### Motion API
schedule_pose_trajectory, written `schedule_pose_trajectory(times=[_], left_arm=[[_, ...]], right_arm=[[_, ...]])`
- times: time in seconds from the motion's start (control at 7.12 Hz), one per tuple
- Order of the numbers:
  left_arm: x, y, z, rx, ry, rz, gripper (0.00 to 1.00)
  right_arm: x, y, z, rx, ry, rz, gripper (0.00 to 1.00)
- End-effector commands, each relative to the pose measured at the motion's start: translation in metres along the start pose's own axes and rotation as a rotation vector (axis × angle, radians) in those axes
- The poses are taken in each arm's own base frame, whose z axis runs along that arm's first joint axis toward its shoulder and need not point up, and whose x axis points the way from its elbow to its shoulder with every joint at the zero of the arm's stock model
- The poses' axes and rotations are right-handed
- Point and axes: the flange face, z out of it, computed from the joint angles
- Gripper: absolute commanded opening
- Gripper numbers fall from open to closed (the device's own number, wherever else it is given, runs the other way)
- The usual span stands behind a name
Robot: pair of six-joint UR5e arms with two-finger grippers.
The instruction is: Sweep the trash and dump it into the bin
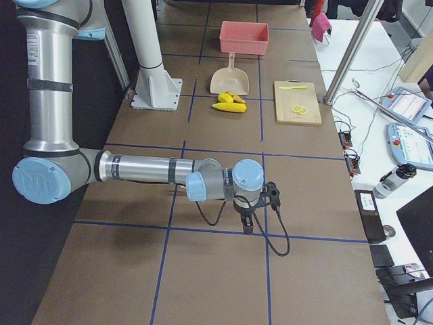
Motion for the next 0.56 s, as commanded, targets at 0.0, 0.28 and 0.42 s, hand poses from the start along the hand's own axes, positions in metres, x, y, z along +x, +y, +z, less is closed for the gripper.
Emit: schedule_pose_trajectory(times=[0.0,0.28,0.42], left_arm=[[-0.008,0.012,0.014,0.023,0.004,0.038,1.00],[-0.006,0.013,0.013,0.063,0.012,0.069,1.00],[-0.003,0.013,0.013,0.073,0.029,0.083,1.00]], right_arm=[[0.001,0.013,0.003,-0.007,-0.014,0.010,1.00],[-0.014,0.056,0.003,0.056,-0.098,-0.044,1.00],[-0.046,0.090,-0.003,0.062,-0.112,0.030,1.00]])
